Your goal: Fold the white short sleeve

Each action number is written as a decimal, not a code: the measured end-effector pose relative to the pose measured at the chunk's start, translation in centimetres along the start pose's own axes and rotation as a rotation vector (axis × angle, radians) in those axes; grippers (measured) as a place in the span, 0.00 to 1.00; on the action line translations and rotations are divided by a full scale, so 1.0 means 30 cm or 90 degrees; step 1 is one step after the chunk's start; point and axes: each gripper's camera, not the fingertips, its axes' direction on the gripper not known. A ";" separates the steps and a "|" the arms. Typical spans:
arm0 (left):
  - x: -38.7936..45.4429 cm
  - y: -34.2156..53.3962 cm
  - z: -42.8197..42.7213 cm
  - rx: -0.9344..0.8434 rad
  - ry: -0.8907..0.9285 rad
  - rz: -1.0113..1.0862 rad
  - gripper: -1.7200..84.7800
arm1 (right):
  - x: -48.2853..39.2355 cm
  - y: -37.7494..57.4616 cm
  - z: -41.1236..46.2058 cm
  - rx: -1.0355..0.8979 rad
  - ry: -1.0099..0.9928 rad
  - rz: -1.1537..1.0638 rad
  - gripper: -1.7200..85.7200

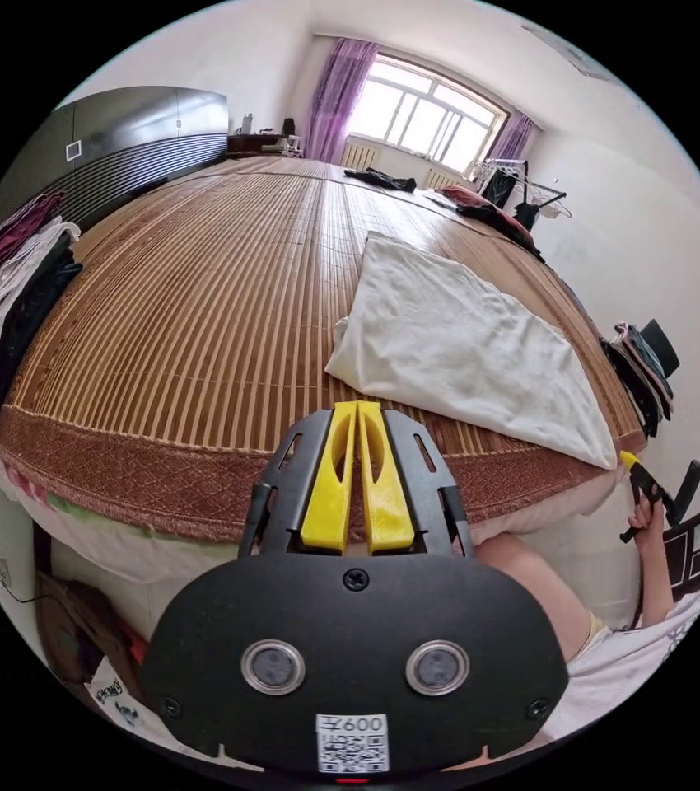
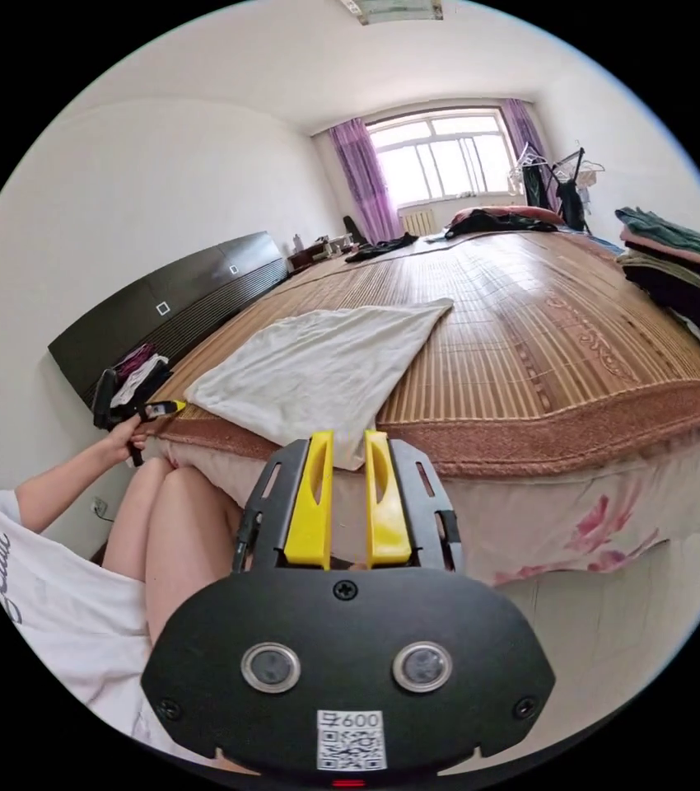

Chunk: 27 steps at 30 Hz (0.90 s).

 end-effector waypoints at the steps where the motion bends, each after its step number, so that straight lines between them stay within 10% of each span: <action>1: 0.000 0.026 -0.005 0.002 -0.023 -0.003 0.02 | 0.035 -0.027 -0.038 0.001 -0.027 0.014 0.07; 8: 0.323 0.197 -0.051 0.116 -0.029 0.178 0.03 | 0.337 -0.226 0.022 -0.123 -0.375 0.247 0.11; 16: 0.775 0.394 0.163 0.075 0.025 0.487 0.03 | 0.406 -0.489 -0.056 -0.197 -0.346 0.249 0.11; 27: 0.716 0.555 0.495 0.021 0.147 0.454 0.03 | 0.449 -0.744 -0.099 -0.220 -0.431 0.289 0.11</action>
